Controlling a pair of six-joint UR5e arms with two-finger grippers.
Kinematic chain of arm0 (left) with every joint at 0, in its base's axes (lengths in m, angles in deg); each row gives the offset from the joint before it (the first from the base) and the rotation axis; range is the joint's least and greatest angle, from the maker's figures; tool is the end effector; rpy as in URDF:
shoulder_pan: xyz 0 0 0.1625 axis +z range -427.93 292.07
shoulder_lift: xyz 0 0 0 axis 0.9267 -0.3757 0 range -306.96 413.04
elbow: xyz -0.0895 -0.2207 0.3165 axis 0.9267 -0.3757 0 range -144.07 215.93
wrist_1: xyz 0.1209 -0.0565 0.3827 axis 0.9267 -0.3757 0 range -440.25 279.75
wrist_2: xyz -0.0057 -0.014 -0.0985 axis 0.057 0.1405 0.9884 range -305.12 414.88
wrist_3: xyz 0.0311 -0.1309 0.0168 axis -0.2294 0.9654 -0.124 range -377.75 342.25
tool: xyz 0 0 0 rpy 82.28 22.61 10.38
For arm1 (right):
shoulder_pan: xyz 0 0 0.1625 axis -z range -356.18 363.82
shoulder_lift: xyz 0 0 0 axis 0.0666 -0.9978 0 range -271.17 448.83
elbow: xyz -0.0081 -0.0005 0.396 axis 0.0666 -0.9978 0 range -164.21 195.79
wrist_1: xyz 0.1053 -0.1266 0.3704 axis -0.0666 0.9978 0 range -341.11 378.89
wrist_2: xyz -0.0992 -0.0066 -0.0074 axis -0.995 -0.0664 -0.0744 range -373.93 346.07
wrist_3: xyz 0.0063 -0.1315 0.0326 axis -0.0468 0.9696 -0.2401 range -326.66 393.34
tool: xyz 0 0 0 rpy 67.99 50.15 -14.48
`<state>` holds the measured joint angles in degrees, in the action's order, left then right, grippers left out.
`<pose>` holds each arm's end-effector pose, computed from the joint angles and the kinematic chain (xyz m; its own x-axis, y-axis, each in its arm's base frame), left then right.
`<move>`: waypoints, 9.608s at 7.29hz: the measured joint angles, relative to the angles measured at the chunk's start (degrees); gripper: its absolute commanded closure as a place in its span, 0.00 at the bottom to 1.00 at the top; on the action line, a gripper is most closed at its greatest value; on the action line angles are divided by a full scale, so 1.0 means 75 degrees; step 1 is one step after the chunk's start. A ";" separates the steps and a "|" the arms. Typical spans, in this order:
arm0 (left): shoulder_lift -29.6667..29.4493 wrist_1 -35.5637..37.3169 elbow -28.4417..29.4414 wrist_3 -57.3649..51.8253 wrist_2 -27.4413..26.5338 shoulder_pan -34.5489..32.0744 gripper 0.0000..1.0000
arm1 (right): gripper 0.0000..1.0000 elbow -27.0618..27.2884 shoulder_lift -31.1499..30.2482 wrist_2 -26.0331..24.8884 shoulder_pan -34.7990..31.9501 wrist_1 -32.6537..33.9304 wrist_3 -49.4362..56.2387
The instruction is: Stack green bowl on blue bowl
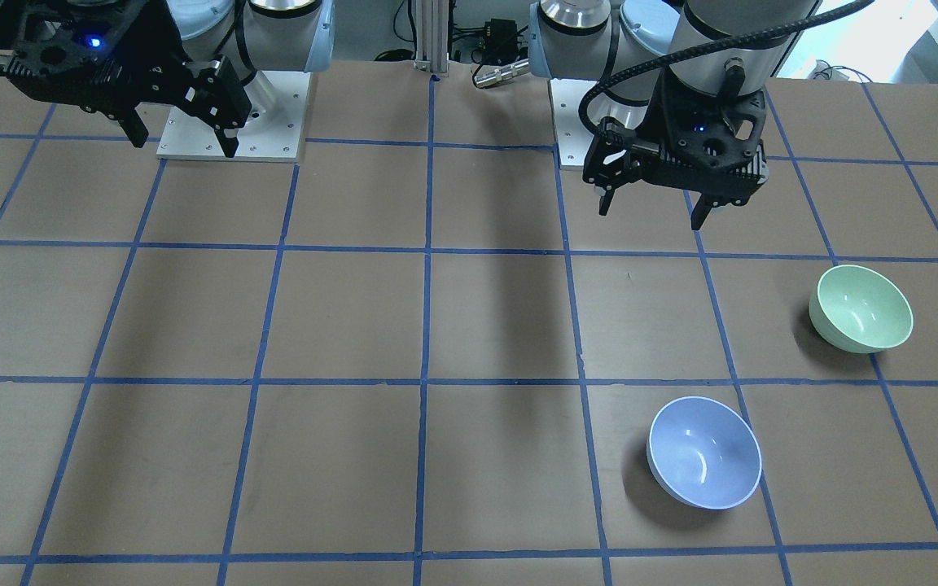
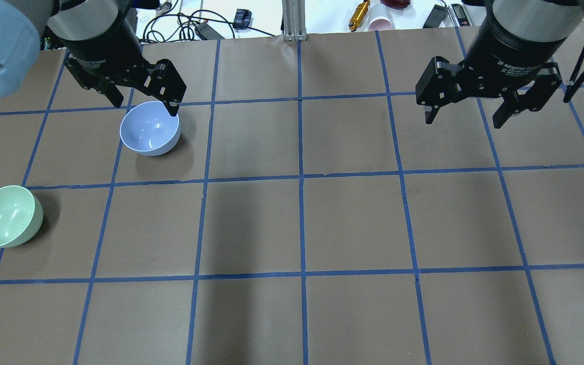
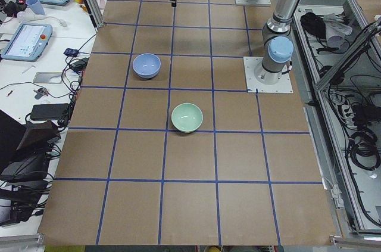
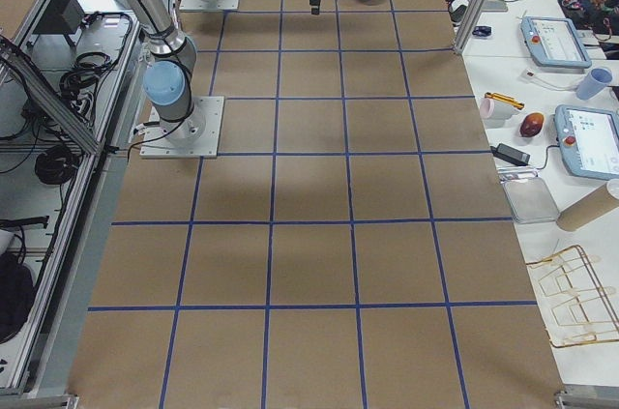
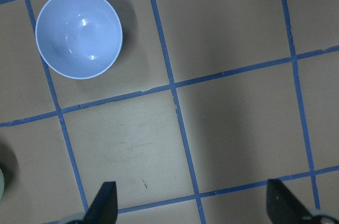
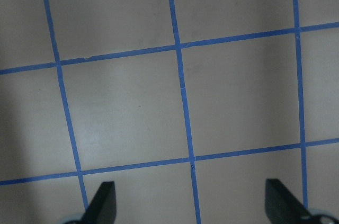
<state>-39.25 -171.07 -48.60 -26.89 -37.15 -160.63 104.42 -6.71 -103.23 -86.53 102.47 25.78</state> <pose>-0.1520 -0.4965 0.4483 -0.9782 0.2035 -0.0415 0.2050 0.9781 -0.0350 0.1377 -0.4419 0.4681 -0.9920 0.1254 -0.0133 0.1255 0.9921 -0.0069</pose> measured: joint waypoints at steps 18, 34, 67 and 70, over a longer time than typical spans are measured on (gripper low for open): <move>-0.0058 0.0724 -0.1629 -0.3446 0.0317 0.3473 0.00 | 0.00 -0.0004 0.0000 0.0003 0.0000 0.0008 0.0000; -0.2522 0.4472 -0.2603 -0.6890 0.0731 0.7511 0.00 | 0.00 -0.0004 0.0000 0.0000 0.0000 0.0011 0.0000; -0.2522 0.2321 -0.0488 -0.1829 0.2045 0.4170 1.00 | 0.00 -0.0003 0.0000 0.0002 0.0000 0.0003 0.0000; -0.2816 0.2805 -0.0464 -0.0987 0.2049 0.3666 1.00 | 0.00 0.0000 0.0000 0.0001 0.0000 0.0005 0.0000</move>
<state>-60.37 -150.03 -52.09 -34.30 -21.78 -133.14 104.42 -6.71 -103.22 -86.53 102.51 25.78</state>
